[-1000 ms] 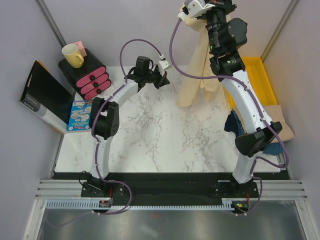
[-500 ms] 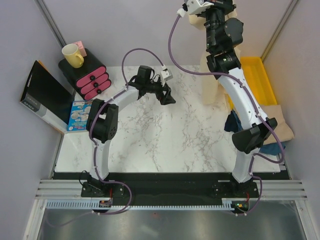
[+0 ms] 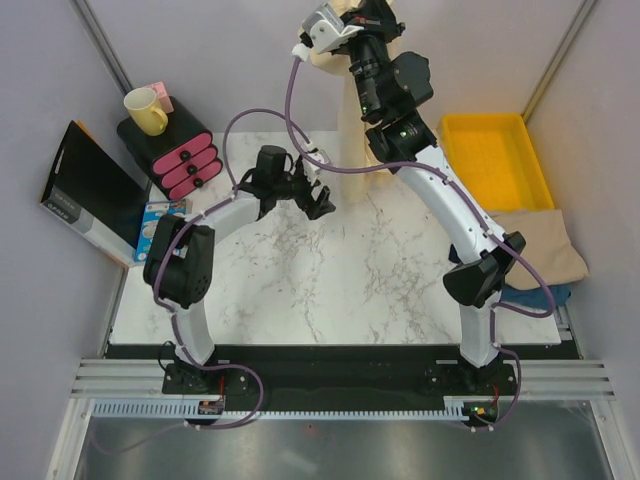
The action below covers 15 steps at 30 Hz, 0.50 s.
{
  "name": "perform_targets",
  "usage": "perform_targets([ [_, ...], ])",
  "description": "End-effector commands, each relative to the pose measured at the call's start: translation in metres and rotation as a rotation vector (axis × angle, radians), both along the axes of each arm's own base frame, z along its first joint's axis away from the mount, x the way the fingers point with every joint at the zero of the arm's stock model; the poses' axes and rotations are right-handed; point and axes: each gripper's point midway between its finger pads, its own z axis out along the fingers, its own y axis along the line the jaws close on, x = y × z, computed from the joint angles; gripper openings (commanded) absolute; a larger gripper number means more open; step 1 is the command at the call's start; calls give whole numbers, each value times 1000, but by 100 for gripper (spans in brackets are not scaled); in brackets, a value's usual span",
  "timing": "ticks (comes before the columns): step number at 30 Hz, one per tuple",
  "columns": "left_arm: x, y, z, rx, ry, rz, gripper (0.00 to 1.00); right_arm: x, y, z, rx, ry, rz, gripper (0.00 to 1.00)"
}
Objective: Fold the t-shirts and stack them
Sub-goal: Move the tshirt to the center of the board
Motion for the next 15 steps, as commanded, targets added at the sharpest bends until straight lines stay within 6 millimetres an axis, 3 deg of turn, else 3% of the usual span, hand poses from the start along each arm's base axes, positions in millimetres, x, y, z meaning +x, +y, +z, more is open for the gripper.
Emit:
perform_targets([
  [1, 28, 45, 72, -9, -286, 214, 100, -38, -38, 47, 163, -123, -22, 0],
  [2, 24, 50, 87, -19, -325, 228, 100, -22, -39, 25, 147, -73, -49, 0],
  [4, 17, 62, 76, 17, -328, 242, 100, -5, -72, 6, 165, -30, -131, 0],
  [5, 14, 65, 80, 18, -341, 246, 100, 13, -81, -25, 159, 43, -176, 0],
  [7, 10, 70, 66, 52, -320, 240, 100, 31, -115, -57, 177, 116, -257, 0],
  [8, 8, 71, 62, 60, -311, 237, 100, 47, -123, -101, 146, 207, -308, 0],
  [10, 7, 73, 48, 89, -276, 228, 100, 58, -147, -142, 134, 278, -375, 0],
  [11, 7, 71, 47, 89, -271, 215, 100, 66, -153, -189, 90, 366, -416, 0],
  [13, 5, 71, 35, 117, -254, 183, 100, 74, -169, -232, 92, 442, -456, 0],
  [15, 3, 67, 28, 135, -247, 134, 100, 78, -177, -293, 62, 591, -472, 0],
])
